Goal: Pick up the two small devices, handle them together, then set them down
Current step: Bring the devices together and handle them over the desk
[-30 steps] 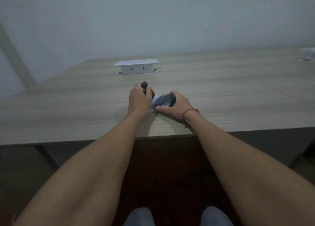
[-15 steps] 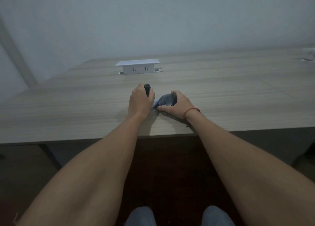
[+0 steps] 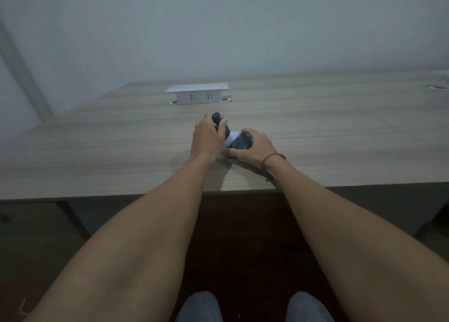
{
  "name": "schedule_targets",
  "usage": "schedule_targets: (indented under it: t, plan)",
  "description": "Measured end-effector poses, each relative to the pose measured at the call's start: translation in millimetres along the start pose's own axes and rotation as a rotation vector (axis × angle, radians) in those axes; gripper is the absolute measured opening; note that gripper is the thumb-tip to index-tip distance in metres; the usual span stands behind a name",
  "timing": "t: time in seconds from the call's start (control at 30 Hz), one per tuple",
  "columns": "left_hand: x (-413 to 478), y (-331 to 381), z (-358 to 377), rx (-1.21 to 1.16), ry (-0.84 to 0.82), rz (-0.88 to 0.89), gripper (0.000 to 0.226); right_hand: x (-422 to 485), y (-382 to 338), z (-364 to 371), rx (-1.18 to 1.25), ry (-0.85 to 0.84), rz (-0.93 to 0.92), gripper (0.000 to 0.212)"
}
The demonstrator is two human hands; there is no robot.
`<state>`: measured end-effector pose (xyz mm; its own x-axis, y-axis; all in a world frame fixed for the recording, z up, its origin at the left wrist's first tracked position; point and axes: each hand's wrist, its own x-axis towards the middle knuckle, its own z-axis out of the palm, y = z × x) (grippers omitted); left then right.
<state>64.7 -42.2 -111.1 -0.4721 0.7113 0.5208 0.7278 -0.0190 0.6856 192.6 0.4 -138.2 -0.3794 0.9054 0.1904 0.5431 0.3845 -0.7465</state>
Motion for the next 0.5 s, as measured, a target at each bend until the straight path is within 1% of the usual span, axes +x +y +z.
schedule_targets:
  t: [0.07,0.23,0.33,0.4,0.5]
  plan:
    - [-1,1,-2,0.023,-0.006,0.004,0.036,-3,-2,0,0.005,0.024,0.014,0.107]
    - [-5,-8,-9,0.070,0.010,0.018,0.033,-1,1,3,-0.038,0.060,0.023,0.098]
    - [-3,-6,-12,-0.018,0.055,0.011,0.030,-1,0,5,-0.039,0.080,0.036,0.089]
    - [2,3,-11,-0.092,0.065,0.044,0.029,0,0,8,-0.048,0.092,0.043,0.085]
    - [5,8,-4,-0.042,-0.010,0.116,0.029,3,0,9,-0.042,0.080,0.048,0.088]
